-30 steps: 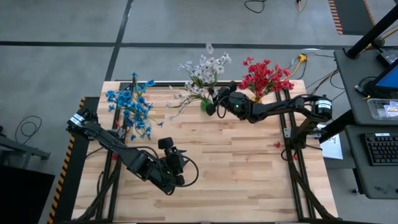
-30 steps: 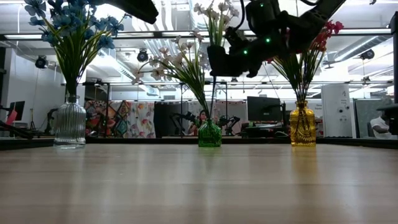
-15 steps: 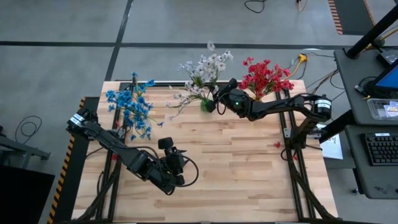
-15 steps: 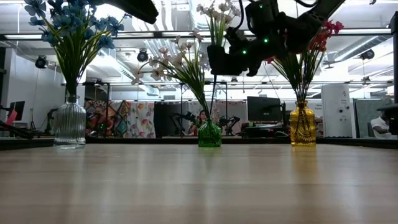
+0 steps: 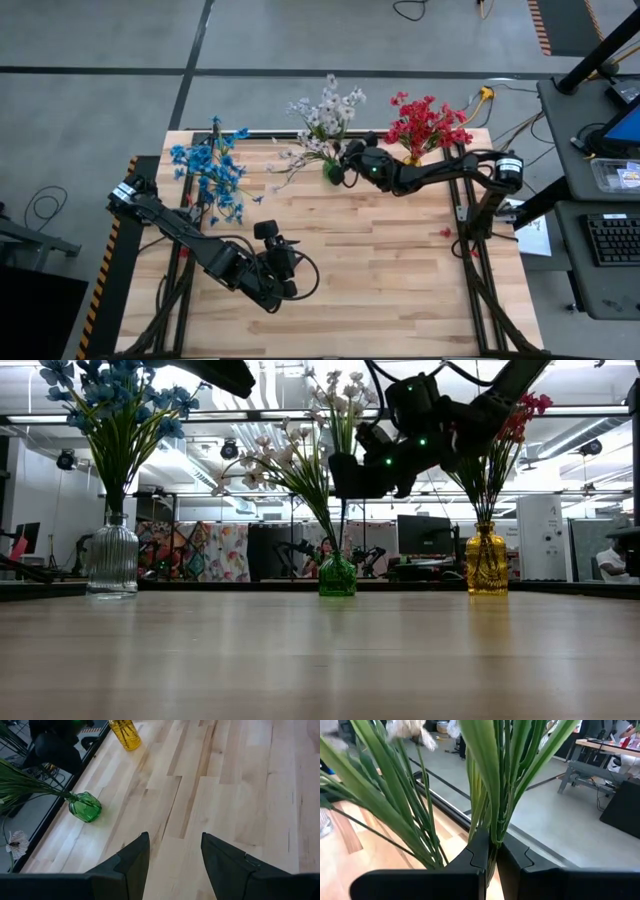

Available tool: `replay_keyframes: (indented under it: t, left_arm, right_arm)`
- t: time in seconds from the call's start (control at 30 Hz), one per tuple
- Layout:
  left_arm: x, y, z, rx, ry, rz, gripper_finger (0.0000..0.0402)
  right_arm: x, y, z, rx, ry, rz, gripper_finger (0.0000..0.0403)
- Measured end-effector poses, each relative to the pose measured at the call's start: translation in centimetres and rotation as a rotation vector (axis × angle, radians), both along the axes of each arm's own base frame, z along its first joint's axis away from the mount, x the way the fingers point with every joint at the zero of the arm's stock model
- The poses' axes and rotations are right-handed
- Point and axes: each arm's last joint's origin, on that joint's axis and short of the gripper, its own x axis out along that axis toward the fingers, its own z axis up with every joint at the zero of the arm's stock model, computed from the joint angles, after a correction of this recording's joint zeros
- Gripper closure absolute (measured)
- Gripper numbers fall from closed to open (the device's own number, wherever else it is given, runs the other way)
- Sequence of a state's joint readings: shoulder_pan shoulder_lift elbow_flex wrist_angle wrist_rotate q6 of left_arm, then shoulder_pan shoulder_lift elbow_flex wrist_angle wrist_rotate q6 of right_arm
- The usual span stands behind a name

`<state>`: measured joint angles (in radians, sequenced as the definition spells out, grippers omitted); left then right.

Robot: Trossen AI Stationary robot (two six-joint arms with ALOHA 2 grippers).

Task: Sort flowers into vase by color
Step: Put the white flowers into the green vase

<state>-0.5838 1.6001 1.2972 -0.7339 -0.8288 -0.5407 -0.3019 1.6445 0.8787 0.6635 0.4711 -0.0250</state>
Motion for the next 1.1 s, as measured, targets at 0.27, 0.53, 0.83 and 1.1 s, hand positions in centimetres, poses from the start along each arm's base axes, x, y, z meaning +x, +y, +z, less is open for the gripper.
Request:
replay_keyframes:
  t: [0.27, 0.53, 0.83, 1.1]
  left_arm:
    - [0.0, 0.0, 0.0, 0.0, 0.0, 0.0, 0.0238]
    - [0.0, 0.0, 0.0, 0.0, 0.0, 0.0, 0.0238]
    - [0.0, 0.0, 0.0, 0.0, 0.0, 0.0, 0.0238]
    - [0.0, 0.0, 0.0, 0.001, 0.0, 0.001, 0.0238]
  right_arm:
    - [0.2, -0.1, -0.7, 0.006, 0.023, 0.0, 0.038]
    - [0.2, -0.1, -0.7, 0.007, 0.024, 0.0, 0.0331]
    - [0.1, 0.1, -1.3, 0.036, 0.076, 0.0, 0.0233]
    - [-0.2, 1.3, -1.6, 0.074, 0.176, 0.027, 0.0168]
